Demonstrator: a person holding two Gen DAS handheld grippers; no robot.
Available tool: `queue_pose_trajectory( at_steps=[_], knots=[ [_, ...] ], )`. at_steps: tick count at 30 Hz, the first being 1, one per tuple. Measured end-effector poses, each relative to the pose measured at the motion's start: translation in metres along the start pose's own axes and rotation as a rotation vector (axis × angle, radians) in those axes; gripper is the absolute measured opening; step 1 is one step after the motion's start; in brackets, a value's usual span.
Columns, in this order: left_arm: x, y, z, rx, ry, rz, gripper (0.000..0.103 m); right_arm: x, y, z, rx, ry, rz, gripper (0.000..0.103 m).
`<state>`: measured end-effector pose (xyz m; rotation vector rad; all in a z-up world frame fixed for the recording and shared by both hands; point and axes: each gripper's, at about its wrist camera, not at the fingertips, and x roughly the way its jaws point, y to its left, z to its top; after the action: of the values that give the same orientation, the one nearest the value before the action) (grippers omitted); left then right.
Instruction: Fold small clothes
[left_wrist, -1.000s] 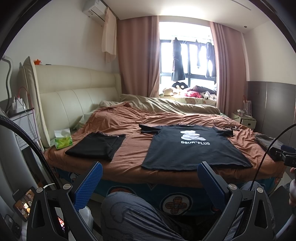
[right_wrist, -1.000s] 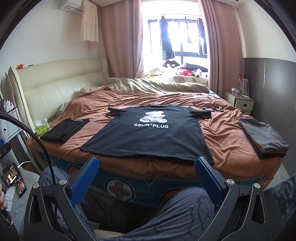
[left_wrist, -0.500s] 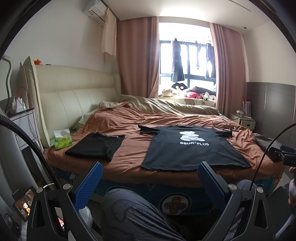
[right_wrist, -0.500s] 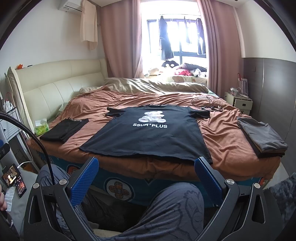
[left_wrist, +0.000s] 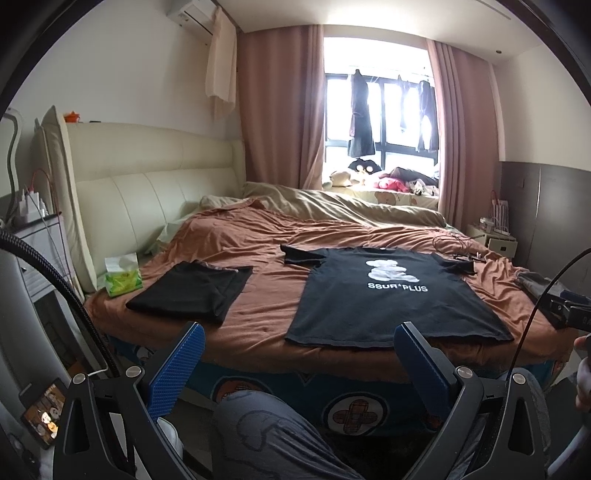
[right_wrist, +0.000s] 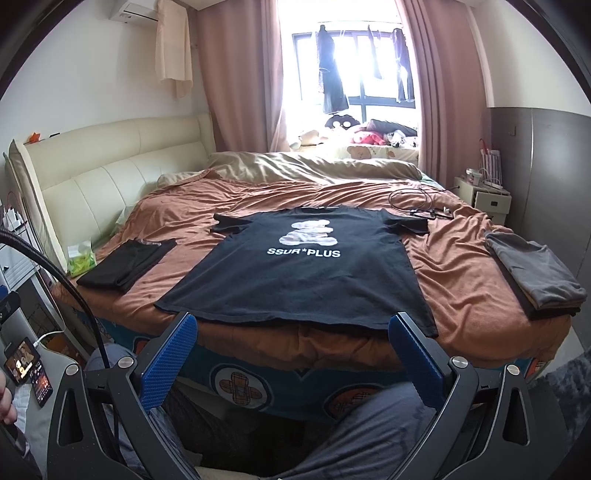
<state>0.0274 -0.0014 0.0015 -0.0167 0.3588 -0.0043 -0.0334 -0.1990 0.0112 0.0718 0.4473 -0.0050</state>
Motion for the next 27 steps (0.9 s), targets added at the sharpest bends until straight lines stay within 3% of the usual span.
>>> queue_pose_trajectory(
  at_steps=[27],
  knots=[
    [0.209,-0.008,0.068,0.034,0.122,-0.012,0.103,0.181,-0.025,0.092,0.016,0.111,-0.001,0.103]
  ],
)
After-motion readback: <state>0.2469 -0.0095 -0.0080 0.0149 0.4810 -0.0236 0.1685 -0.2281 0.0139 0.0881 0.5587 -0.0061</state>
